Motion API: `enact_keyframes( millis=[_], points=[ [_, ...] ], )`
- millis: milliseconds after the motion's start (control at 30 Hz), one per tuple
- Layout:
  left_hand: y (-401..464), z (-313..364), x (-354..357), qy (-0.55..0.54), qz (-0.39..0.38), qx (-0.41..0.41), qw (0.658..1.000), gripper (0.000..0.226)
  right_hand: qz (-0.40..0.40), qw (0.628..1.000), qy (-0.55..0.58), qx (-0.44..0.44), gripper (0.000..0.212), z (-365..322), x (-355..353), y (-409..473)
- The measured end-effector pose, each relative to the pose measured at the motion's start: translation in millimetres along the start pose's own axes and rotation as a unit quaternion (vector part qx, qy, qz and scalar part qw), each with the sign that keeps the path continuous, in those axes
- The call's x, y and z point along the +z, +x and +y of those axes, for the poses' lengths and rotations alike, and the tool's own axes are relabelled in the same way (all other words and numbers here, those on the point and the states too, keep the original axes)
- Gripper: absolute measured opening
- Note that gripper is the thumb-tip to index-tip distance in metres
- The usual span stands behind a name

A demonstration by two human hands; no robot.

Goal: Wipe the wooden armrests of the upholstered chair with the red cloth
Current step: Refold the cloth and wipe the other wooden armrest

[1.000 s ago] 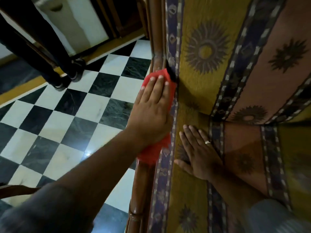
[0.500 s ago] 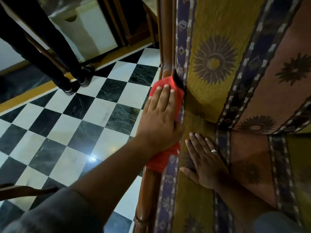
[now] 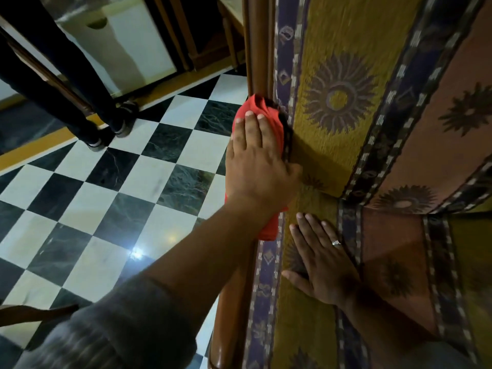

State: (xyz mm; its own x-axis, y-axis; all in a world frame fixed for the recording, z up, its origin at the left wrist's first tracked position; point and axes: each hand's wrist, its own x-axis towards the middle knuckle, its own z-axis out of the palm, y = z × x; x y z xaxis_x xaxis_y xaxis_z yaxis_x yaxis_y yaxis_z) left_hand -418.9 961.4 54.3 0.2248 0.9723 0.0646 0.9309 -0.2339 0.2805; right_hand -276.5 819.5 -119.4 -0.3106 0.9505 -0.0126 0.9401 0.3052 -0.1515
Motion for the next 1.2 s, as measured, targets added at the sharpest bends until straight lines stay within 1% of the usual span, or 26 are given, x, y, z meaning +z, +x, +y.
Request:
enact_keyframes(
  millis=[33, 100, 167, 267, 367, 433, 533, 600, 700, 767, 867, 933, 1000, 1100, 1200],
  points=[
    [1.8, -3.9, 0.1, 0.018, -0.01, 0.026, 0.999, 0.093, 0.001, 1.0, -0.001, -0.001, 0.099, 0.3, 1.2, 0.5],
    [11.7, -14.4, -5.0, 0.067, -0.033, 0.111, 0.991, 0.094, 0.004, 1.0, -0.004, -0.005, 0.099, 1.1, 2.6, 0.9],
    [22.9, -23.3, -13.0, 0.081, -0.051, 0.175, 0.98, 0.095, 0.005, 1.0, -0.003, -0.004, 0.099, 1.3, 2.6, 1.0],
    [29.1, -29.4, -16.8, 0.073, -0.059, 0.197, 0.976, 0.095, 0.002, 1.0, -0.004, 0.0, 0.099, 0.2, 1.6, 1.3],
    [31.7, -29.9, -13.6, 0.051, -0.044, 0.174, 0.982, 0.089, -0.002, 1.0, -0.016, 0.003, 0.099, -2.3, -1.4, 2.5],
    [31.3, -25.4, -12.0, 0.013, -0.039, 0.128, 0.991, 0.091, -0.005, 1.0, -0.021, 0.005, 0.098, -2.4, -3.9, 2.8],
    [16.4, -20.9, -10.4, -0.068, -0.022, 0.038, 0.997, 0.094, -0.011, 1.0, -0.021, 0.007, 0.098, -3.2, -5.9, 1.3],
    [-5.6, -22.2, -8.2, -0.085, -0.014, 0.013, 0.996, 0.093, -0.007, 1.0, -0.019, 0.006, 0.098, -2.9, -5.2, 1.1],
    [-39.7, -25.6, -6.1, -0.057, -0.007, 0.034, 0.998, 0.092, -0.002, 1.0, -0.015, 0.003, 0.099, -2.4, -3.7, 0.5],
    [-42.0, -28.0, -7.6, -0.026, -0.026, 0.062, 0.997, 0.093, -0.003, 1.0, -0.01, 0.003, 0.099, -2.6, -2.9, -0.2],
    [-9.1, -30.5, -14.5, 0.032, -0.064, 0.111, 0.991, 0.1, 0.001, 1.0, -0.012, 0.005, 0.097, -3.6, -2.1, 0.0],
    [18.7, -32.4, -20.7, 0.045, -0.082, 0.129, 0.987, 0.103, 0.005, 1.0, -0.013, 0.005, 0.096, -3.8, -1.8, -0.3],
    [33.5, -33.2, -22.0, 0.015, -0.086, 0.113, 0.99, 0.105, 0.004, 1.0, -0.016, 0.004, 0.096, -3.5, -1.7, 0.5],
    [28.9, -27.0, -15.7, -0.064, -0.056, 0.067, 0.994, 0.104, -0.001, 1.0, -0.016, 0.007, 0.096, -2.3, -1.8, -0.3],
    [10.4, -29.5, -12.9, -0.09, -0.038, 0.009, 0.995, 0.105, -0.002, 1.0, -0.011, 0.005, 0.097, -2.4, -0.6, 0.6]
  ],
)
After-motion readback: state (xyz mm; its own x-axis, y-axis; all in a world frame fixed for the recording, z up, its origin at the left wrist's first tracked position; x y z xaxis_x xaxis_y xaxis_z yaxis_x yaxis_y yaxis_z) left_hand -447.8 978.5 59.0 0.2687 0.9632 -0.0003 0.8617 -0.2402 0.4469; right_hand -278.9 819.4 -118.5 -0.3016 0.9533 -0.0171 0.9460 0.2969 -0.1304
